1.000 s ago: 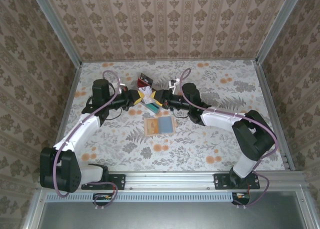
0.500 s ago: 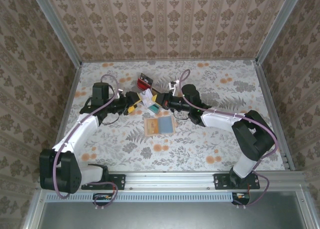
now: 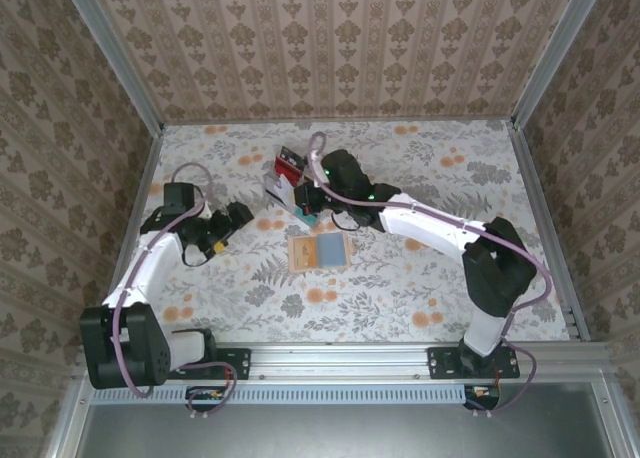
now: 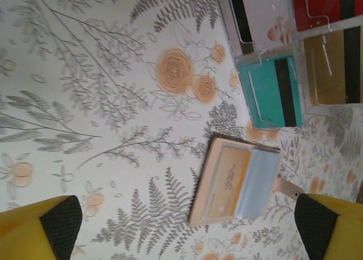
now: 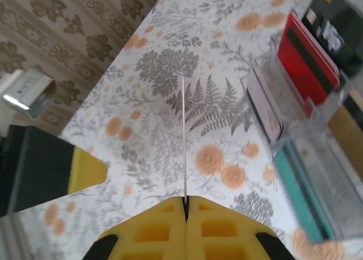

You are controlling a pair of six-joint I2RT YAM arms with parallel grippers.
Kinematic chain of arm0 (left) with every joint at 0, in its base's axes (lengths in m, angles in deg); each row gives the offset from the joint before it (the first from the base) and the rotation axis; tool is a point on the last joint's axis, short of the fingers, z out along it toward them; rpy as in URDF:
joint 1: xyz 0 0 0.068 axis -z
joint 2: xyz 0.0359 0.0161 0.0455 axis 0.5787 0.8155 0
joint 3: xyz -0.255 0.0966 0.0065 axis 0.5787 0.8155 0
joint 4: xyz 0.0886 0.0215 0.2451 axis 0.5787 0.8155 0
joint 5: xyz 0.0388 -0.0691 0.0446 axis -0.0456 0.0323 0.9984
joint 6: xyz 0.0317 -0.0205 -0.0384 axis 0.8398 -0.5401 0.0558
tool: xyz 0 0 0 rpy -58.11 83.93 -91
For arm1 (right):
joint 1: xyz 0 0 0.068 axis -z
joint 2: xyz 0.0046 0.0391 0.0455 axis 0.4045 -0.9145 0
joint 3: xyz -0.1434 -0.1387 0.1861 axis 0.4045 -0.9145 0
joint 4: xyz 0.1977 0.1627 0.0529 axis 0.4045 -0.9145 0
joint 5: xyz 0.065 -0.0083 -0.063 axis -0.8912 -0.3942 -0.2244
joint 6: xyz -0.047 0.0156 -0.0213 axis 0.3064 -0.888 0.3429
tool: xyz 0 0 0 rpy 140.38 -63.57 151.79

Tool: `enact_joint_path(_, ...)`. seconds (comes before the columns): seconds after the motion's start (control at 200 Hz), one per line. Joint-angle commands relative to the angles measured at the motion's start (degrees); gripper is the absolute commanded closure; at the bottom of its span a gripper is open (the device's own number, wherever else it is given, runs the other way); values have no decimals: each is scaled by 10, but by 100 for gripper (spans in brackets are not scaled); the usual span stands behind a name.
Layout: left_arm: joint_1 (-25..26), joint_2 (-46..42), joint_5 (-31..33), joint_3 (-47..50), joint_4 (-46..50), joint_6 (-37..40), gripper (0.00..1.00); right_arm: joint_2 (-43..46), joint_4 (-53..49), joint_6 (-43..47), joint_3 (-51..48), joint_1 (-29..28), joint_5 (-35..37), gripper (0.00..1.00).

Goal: Take the credit cards out of the card holder

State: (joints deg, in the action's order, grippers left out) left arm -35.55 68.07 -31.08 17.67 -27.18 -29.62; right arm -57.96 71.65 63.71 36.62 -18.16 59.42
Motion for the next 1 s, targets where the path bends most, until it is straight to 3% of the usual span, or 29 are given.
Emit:
enact_joint_path(0.0, -16, -24, 11, 2, 36, 41, 0, -55, -83, 135, 60, -14, 63, 100)
enact_joint_path(0.49, -23, -34, -22, 18, 10, 38, 0, -221, -88, 302, 237, -25, 140, 100)
enact_joint_path(0.995, -23, -28, -32, 24, 2, 36, 0, -306, -108, 328, 325, -25, 178, 100)
